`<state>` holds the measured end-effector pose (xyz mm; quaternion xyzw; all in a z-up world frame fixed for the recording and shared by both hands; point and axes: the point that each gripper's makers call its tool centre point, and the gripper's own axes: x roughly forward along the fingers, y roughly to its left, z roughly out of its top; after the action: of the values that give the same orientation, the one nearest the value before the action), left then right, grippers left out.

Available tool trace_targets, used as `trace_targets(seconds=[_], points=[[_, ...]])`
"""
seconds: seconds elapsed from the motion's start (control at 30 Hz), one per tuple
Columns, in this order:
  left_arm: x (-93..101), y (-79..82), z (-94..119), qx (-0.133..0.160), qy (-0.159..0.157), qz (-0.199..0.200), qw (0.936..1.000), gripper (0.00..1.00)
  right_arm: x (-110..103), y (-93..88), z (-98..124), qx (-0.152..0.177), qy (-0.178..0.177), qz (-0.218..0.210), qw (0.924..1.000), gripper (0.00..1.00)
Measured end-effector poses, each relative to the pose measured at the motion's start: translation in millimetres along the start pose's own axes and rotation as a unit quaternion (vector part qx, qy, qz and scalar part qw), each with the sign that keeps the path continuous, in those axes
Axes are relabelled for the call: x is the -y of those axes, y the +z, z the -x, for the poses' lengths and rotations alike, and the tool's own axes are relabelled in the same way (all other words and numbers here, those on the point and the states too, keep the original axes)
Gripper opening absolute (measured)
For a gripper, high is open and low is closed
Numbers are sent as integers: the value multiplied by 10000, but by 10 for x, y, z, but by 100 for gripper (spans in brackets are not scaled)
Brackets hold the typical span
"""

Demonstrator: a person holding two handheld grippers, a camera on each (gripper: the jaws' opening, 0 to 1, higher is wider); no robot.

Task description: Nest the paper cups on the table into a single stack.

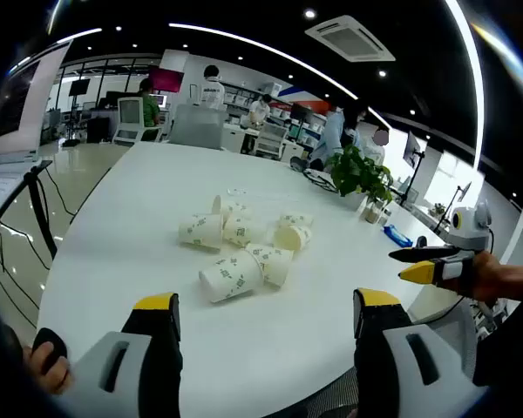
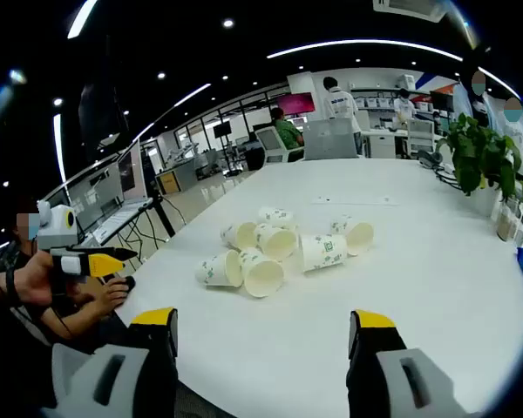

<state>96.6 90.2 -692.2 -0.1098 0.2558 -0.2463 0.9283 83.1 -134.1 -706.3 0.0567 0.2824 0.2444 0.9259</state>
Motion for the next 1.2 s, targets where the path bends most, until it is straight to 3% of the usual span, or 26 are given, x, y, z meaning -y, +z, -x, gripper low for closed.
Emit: trace_targets(seconds=[0.57,1.2], points=[[59,-2,12,-3,-15,23,10000,81,-9,-8,-1,-33,5,19,10000,80],[-20,23,-25,32,-46,18,10000,80,-37,19,5,-20,33,44,10000,77]])
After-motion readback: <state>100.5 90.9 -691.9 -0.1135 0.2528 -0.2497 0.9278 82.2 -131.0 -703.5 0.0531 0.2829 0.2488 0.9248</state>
